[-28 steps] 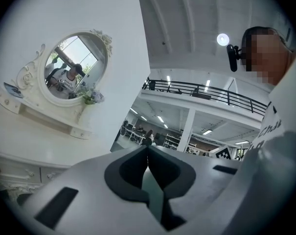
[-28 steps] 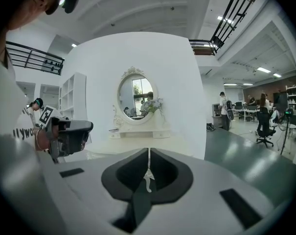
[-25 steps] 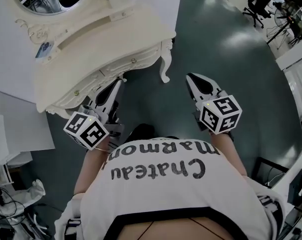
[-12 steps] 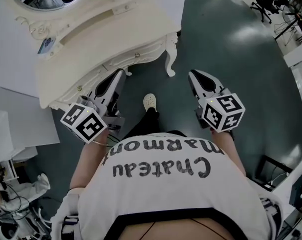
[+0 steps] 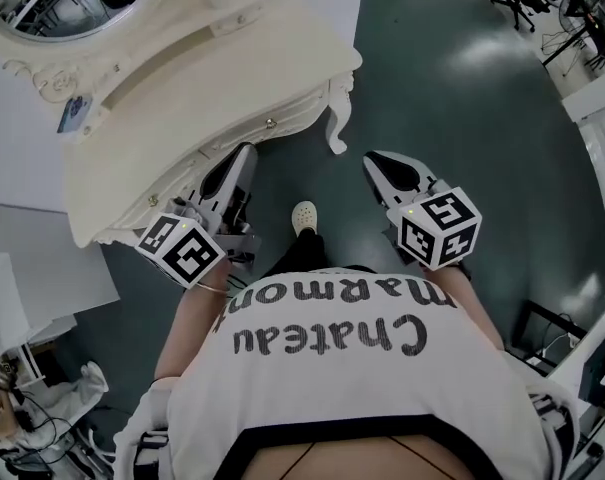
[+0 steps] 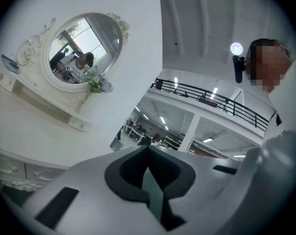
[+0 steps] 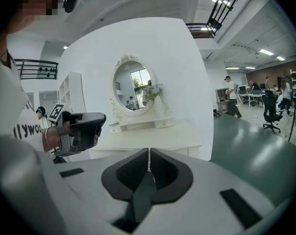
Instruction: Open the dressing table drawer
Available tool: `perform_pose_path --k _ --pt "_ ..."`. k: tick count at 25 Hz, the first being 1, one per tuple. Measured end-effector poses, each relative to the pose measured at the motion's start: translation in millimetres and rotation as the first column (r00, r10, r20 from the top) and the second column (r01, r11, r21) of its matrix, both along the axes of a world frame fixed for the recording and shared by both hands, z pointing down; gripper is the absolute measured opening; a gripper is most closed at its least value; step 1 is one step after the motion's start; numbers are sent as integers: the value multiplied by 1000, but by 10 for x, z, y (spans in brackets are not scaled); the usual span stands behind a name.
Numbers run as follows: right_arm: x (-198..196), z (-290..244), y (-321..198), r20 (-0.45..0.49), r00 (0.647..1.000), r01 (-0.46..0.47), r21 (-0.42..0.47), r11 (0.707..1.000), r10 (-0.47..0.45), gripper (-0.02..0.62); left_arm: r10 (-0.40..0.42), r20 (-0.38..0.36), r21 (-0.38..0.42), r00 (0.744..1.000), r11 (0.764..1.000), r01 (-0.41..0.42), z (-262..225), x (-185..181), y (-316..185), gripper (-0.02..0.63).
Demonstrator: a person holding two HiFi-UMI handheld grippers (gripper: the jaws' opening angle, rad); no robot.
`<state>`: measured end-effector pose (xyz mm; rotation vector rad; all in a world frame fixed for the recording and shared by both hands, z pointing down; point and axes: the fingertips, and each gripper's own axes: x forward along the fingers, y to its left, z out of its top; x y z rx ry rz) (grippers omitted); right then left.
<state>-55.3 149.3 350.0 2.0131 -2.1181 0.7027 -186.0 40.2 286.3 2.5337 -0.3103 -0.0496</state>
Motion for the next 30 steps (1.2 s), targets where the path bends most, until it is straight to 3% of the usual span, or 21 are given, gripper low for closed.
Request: perform_pose_path --k 3,10,20,30 --pt "78 55 -355 6 1000 17 -17 1000 -17 28 -20 -15 -39 1000 999 19 70 112 -337 23" --pt "515 92 -1186 -18 1000 5 -45 999 -6 28 -27 18 -25 999 999 28 157 395 -1181 24" --pt "937 79 -2219 -51 998 -21 -36 999 19 28 -30 70 59 997 998 26 207 763 -2316 23" --pt "1346 126 -2791 -55 997 -52 -31 998 51 28 -26 67 63 997 998 22 263 1007 -2897 23"
